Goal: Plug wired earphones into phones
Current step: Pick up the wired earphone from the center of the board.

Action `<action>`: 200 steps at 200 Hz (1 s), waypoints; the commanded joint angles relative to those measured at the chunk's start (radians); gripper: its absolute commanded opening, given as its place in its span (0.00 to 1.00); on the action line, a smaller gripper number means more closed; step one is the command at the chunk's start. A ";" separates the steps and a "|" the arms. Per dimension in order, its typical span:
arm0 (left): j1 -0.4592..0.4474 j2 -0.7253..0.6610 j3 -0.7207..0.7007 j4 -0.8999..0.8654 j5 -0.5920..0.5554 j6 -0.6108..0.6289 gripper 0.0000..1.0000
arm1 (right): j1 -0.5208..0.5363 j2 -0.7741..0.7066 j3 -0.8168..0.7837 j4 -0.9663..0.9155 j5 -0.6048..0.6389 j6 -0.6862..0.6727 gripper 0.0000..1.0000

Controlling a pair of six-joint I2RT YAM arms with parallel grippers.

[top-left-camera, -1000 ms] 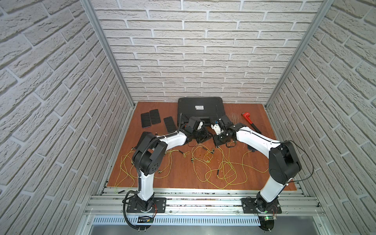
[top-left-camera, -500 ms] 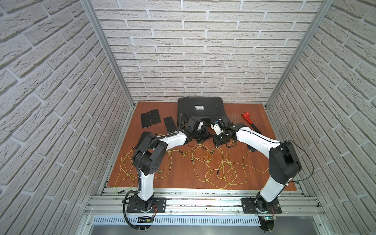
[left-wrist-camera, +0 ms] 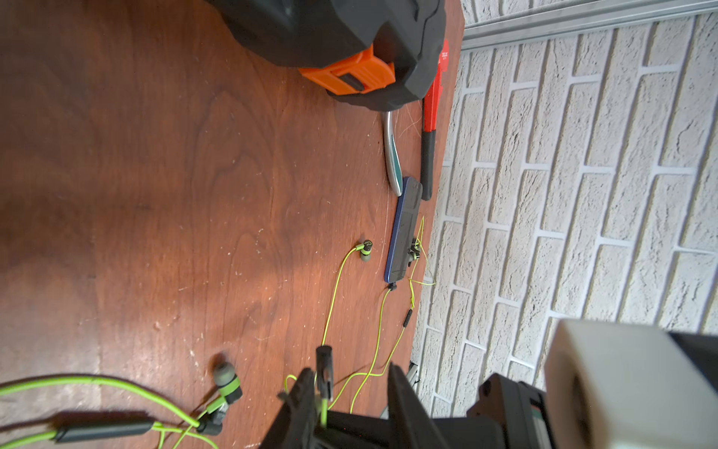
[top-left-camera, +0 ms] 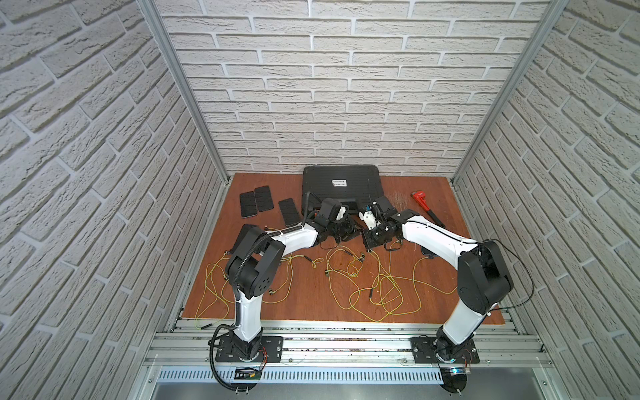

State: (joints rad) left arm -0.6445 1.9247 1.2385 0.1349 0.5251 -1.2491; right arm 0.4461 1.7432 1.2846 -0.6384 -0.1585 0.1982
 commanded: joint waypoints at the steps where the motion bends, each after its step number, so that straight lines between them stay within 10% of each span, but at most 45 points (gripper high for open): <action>1: 0.003 0.018 -0.005 0.025 0.014 0.022 0.27 | 0.003 -0.039 0.021 0.011 -0.012 -0.005 0.06; 80: 0.004 0.031 0.004 0.016 0.028 0.033 0.11 | 0.003 -0.048 0.036 -0.001 -0.008 -0.010 0.06; 139: 0.010 0.012 -0.014 0.033 0.015 0.027 0.28 | 0.000 -0.042 0.028 -0.004 -0.002 -0.009 0.06; 200: 0.016 0.006 -0.022 0.039 0.013 0.026 0.17 | -0.004 -0.041 0.024 -0.004 -0.001 -0.011 0.06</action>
State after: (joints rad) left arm -0.6346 1.9499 1.2278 0.1356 0.5362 -1.2308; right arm 0.4450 1.7374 1.2922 -0.6399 -0.1589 0.1951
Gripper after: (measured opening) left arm 0.195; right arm 0.062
